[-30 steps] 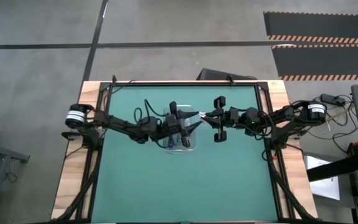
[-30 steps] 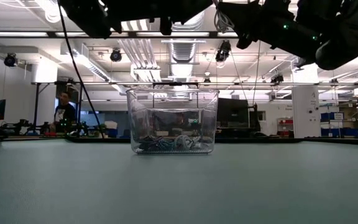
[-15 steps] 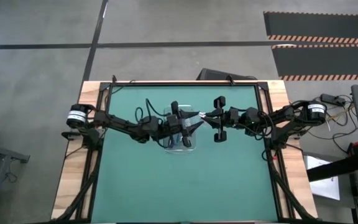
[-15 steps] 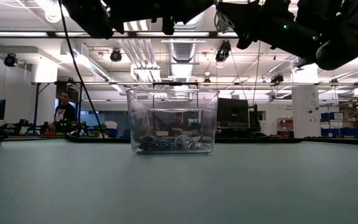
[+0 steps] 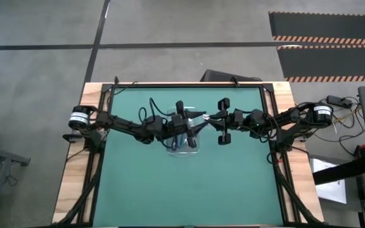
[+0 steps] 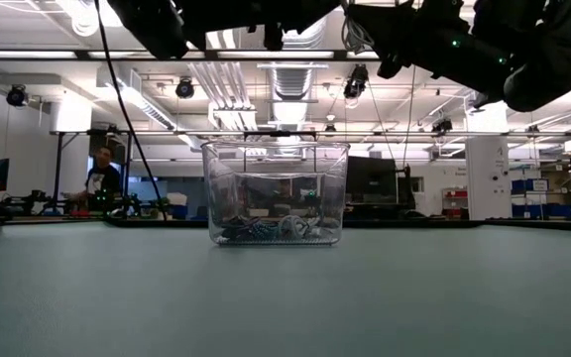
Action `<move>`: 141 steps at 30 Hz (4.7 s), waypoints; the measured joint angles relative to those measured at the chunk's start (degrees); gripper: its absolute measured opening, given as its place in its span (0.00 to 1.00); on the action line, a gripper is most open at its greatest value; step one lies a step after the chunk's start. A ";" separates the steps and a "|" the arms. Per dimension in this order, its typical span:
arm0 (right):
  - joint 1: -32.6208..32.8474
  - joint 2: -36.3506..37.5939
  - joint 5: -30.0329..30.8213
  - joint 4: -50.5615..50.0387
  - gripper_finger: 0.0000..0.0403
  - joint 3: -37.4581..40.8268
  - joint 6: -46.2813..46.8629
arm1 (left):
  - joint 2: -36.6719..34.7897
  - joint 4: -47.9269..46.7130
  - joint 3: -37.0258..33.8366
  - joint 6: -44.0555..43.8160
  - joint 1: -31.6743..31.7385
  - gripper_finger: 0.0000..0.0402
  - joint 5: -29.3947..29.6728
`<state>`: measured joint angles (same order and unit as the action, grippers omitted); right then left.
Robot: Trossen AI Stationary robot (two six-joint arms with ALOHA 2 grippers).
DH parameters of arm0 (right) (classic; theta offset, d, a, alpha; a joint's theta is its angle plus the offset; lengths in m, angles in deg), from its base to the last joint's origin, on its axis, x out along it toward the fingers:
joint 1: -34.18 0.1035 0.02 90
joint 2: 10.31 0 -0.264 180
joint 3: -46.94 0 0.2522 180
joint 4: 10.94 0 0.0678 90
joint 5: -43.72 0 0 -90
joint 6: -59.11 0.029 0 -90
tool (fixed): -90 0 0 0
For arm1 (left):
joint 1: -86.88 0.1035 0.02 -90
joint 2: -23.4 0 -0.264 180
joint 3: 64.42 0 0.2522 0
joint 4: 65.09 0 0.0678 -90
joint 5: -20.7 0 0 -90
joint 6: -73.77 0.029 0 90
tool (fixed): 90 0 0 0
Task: Pick and place USB-C Cables
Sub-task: Put the white charger cable into the transparent bin
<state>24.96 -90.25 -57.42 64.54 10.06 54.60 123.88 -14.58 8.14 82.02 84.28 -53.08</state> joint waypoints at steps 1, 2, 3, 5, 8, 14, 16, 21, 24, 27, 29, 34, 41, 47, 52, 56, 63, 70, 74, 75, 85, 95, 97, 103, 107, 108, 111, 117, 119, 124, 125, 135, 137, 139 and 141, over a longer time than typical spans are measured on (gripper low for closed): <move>-0.01 0.00 0.00 -0.12 0.06 0.00 0.00 | 0.00 -0.50 0.05 0.00 0.03 0.41 -0.01; 0.00 0.00 0.00 -0.26 0.06 0.00 0.00 | 0.00 -0.73 0.08 0.00 0.03 0.40 0.00; -0.01 0.00 0.01 -0.31 0.06 0.00 0.00 | 0.00 -0.82 0.11 0.00 0.03 0.40 0.01; 0.00 0.00 0.00 -0.42 0.06 0.00 0.00 | 0.00 -0.89 0.21 -0.01 0.03 0.36 0.00; -0.02 0.00 0.00 -0.44 0.06 0.00 0.00 | 0.00 -1.28 0.08 -0.02 0.03 0.29 0.02; 0.00 0.00 -0.07 -0.46 0.06 0.02 -0.02 | 0.00 -2.01 0.25 0.00 0.04 0.10 0.14; 0.00 0.00 -0.22 -0.57 0.06 0.02 -0.01 | 0.00 -2.01 0.18 0.02 0.04 0.04 0.19; 0.00 0.02 -0.06 -0.75 0.09 0.02 0.68 | 0.00 -2.26 0.16 0.00 0.05 0.03 0.23; 0.00 0.02 0.12 -0.86 0.15 0.02 0.87 | 0.00 -2.39 0.16 -0.04 0.05 0.03 0.21; -0.02 0.02 0.58 -0.84 0.22 0.02 1.52 | 0.00 -2.42 0.10 -0.26 0.05 0.03 0.19; -0.04 0.02 0.70 -0.86 0.27 0.02 1.55 | 0.00 -3.02 0.12 -0.35 0.03 0.03 0.12; -0.09 0.32 1.00 -1.22 0.36 0.02 3.02 | -0.11 -4.08 0.03 -0.39 0.03 0.02 -0.03; -0.26 3.25 1.99 -5.91 0.42 0.02 2.71 | -0.13 -4.67 0.16 -0.39 0.01 0.02 0.21; -0.31 7.07 2.19 -11.78 0.43 0.02 1.94 | -0.25 -4.85 0.03 -0.39 0.01 0.02 0.36; -0.31 10.45 2.36 -16.44 0.43 0.02 1.68 | -0.49 -5.07 -0.11 -0.39 0.01 0.02 0.94; -0.31 13.10 2.34 -19.47 0.42 0.02 1.64 | -1.26 -8.35 -0.17 -0.39 0.01 0.02 3.38; -0.31 18.00 2.34 -25.63 0.42 -0.04 1.34 | -2.08 -14.60 0.12 -0.42 0.01 0.02 8.35; -0.31 21.98 2.37 -30.70 0.42 -0.04 0.72 | -2.08 -19.31 0.38 -0.60 -0.03 0.02 11.24; -0.31 23.57 3.70 -33.53 0.42 -0.04 0.10 | -2.86 -23.16 0.39 -0.63 -0.03 0.02 14.39; -0.31 23.81 3.81 -34.27 0.42 -0.04 -0.12 | -3.15 -24.51 0.38 -0.83 -0.03 0.02 15.35; -0.31 24.76 5.25 -35.57 0.42 -0.04 -1.06 | -7.86 -47.88 2.36 -16.40 1.52 0.02 17.31; -0.36 24.85 5.40 -35.83 0.42 -0.57 -1.05 | -9.58 -78.42 14.75 -30.36 3.02 0.02 16.93; -0.36 24.84 5.47 -36.51 0.42 -0.81 -1.00 | -8.99 -83.56 18.05 -31.90 3.22 0.02 16.89; -0.56 25.52 5.62 -37.76 0.42 -0.84 -1.05 | -7.58 -93.26 23.59 -34.88 3.54 0.02 16.22; -0.81 27.61 6.68 -40.80 0.42 -0.90 -1.91 | -6.43 -94.37 24.84 -36.58 4.15 0.02 15.08; -0.88 28.24 6.73 -41.49 0.42 -0.90 -2.08 | -5.83 -94.84 24.86 -36.96 4.16 0.02 14.68; -0.94 30.49 6.84 -44.18 0.42 -0.90 -2.68 | -3.81 -95.44 25.97 -38.02 4.55 0.02 12.49; -1.24 35.08 7.29 -50.12 0.42 -0.90 -3.06 | 0.72 -100.94 29.82 -39.88 5.51 0.02 7.75; -1.30 36.00 7.32 -51.16 0.42 -0.88 -3.23 | 2.01 -105.18 31.94 -40.94 5.95 0.02 7.57; -1.31 37.45 7.78 -53.09 0.42 -0.89 -3.67 | 5.32 -114.52 36.15 -43.29 6.66 0.02 7.59; -1.31 37.68 7.78 -53.60 0.42 -0.90 -3.63 | 5.68 -114.74 36.32 -43.87 6.80 0.02 7.56; -1.31 37.88 8.35 -54.74 0.42 -0.87 -4.46 | 10.23 -114.23 36.31 -47.07 8.17 0.02 5.39; -1.31 37.86 8.35 -54.75 0.42 -0.87 -4.53 | 10.93 -114.24 36.27 -47.83 8.25 0.02 5.10; -1.31 37.86 8.35 -54.76 0.42 -0.87 -4.63 | 11.43 -114.21 36.18 -48.41 8.25 0.02 5.04; -1.31 37.86 8.35 -54.76 0.42 -0.87 -4.65 | 11.79 -114.00 36.12 -48.52 8.27 0.02 5.03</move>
<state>23.65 -52.40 -49.07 9.78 9.19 49.94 135.68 -128.58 44.27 33.49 92.55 -48.05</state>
